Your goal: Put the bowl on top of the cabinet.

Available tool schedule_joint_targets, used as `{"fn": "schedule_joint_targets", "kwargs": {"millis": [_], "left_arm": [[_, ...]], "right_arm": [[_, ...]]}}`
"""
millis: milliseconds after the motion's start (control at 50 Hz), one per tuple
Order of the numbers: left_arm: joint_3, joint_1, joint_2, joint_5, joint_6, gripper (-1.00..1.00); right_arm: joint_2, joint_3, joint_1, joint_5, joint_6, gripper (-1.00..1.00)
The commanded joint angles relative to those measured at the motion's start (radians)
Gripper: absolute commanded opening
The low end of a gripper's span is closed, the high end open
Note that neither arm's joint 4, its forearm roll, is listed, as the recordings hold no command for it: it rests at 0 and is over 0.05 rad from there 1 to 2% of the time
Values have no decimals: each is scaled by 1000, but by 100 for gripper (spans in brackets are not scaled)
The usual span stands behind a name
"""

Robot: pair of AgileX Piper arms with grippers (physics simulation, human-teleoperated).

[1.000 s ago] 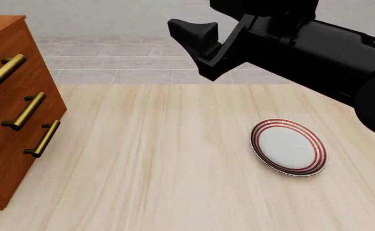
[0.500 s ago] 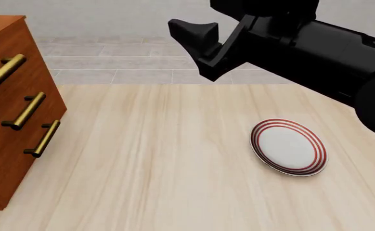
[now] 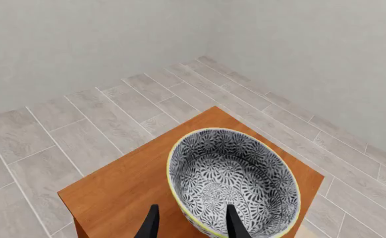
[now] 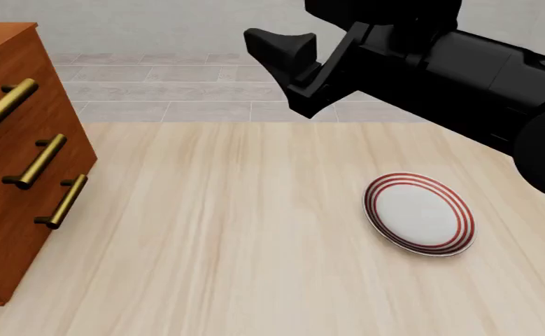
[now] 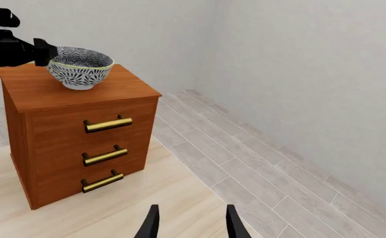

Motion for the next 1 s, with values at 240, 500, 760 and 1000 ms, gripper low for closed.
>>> {"fn": "schedule_joint_targets", "kwargs": {"millis": [240, 500, 760, 1000], "left_arm": [[-143, -19, 10, 76, -21, 100], [-197, -34, -1, 112, -37, 100], [-218, -58, -30, 140, -60, 100], [-248, -100, -65, 177, -101, 100]], "right_arm": [[-9, 1, -2, 5, -2, 100], [-9, -1, -2, 6, -2, 100], [-9, -2, 0, 5, -3, 100], [-13, -2, -4, 6, -4, 100]]}}
